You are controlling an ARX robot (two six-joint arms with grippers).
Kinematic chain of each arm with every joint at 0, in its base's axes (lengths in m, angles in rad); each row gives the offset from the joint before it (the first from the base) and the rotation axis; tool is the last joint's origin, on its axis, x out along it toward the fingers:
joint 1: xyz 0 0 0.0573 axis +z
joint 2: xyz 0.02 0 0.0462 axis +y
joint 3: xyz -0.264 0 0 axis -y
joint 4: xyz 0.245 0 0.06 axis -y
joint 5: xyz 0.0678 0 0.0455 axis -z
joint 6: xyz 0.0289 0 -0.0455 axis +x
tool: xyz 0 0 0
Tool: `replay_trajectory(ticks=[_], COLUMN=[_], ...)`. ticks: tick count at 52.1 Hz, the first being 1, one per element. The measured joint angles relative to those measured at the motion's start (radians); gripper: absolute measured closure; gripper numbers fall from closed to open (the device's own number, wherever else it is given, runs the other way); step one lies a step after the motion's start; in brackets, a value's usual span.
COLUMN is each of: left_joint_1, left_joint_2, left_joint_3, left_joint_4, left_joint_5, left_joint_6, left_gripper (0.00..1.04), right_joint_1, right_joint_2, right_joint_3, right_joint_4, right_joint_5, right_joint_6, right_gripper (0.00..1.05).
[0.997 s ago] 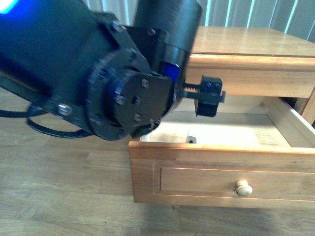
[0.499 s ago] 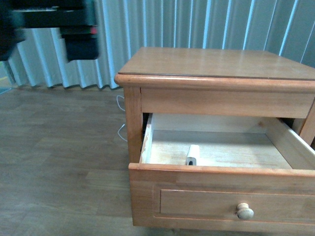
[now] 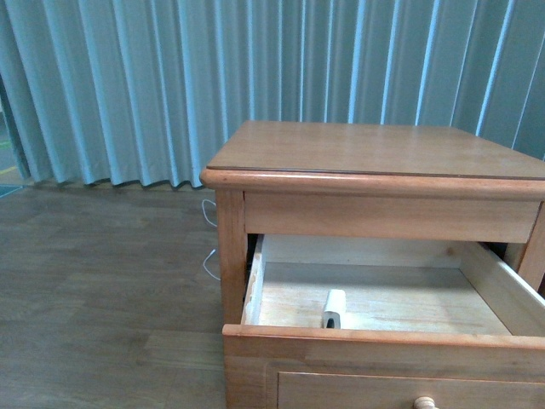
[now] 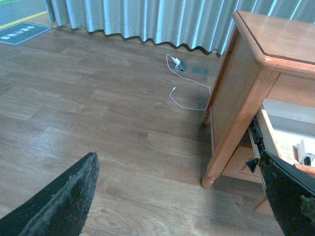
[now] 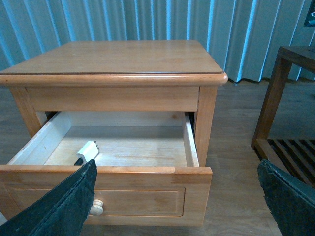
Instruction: Put charger into drawer
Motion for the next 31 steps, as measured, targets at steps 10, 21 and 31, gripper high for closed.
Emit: replay_trajectory(ticks=[10,21,31], left_joint_1=[0.0,0.159,0.239], left_joint_2=[-0.008,-0.105,-0.246], left_joint_3=[0.0,-0.102,-0.129], left_joint_4=[-0.002,0.13,0.019], left_joint_5=[0.0,0.326,0.373], left_joint_6=[-0.01,0.123,0.135], left_gripper=[0.06,0.49,0.83], right_joint_1=[0.0,0.0,0.0], right_joint_2=[0.0,0.0,0.0], right_joint_3=[0.0,0.0,0.0], right_joint_4=[0.0,0.0,0.0], right_joint_5=[0.0,0.0,0.0], right_joint_6=[0.0,0.0,0.0], right_gripper=[0.08,0.08,0.08])
